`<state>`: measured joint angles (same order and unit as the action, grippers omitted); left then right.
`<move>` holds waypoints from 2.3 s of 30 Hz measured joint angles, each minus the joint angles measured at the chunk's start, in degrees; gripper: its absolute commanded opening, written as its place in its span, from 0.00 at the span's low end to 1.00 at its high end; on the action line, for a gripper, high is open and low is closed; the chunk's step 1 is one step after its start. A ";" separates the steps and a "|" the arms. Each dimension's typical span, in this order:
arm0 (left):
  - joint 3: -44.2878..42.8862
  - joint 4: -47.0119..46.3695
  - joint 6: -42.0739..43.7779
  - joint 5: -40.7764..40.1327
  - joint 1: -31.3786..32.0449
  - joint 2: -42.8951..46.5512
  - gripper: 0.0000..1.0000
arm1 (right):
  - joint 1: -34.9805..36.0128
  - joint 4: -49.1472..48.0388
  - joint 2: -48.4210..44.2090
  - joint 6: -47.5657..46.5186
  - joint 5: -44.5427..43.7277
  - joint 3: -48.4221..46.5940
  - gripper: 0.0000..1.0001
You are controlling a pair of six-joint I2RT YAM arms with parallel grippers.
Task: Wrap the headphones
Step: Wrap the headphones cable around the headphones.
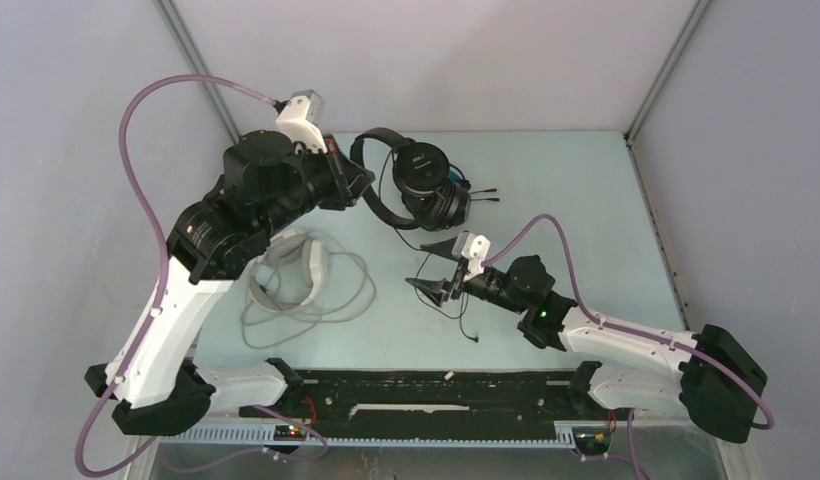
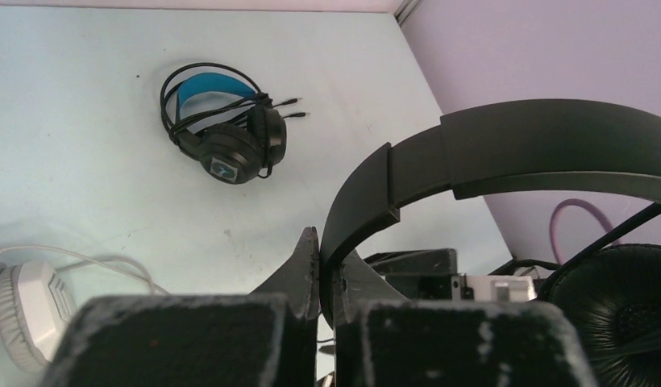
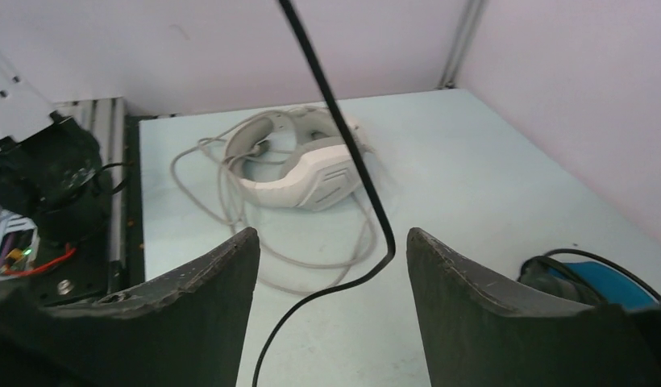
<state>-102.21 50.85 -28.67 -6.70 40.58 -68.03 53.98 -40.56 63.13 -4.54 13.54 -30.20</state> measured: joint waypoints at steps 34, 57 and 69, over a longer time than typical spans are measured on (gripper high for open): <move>-2.91 -7.17 -1.29 -1.64 0.00 -2.36 0.00 | -10.64 -4.57 7.93 16.48 16.92 -3.85 0.00; 7.34 -3.37 2.08 -5.46 -2.56 8.68 0.00 | -13.35 14.27 -10.54 18.45 6.88 -0.90 0.00; 14.51 -3.08 8.17 4.92 -3.65 11.41 0.00 | -16.02 18.86 -9.99 21.18 3.10 -0.68 0.00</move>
<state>-87.70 47.77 -20.49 -1.78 36.93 -56.62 37.95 -21.69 53.15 16.64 16.64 -30.87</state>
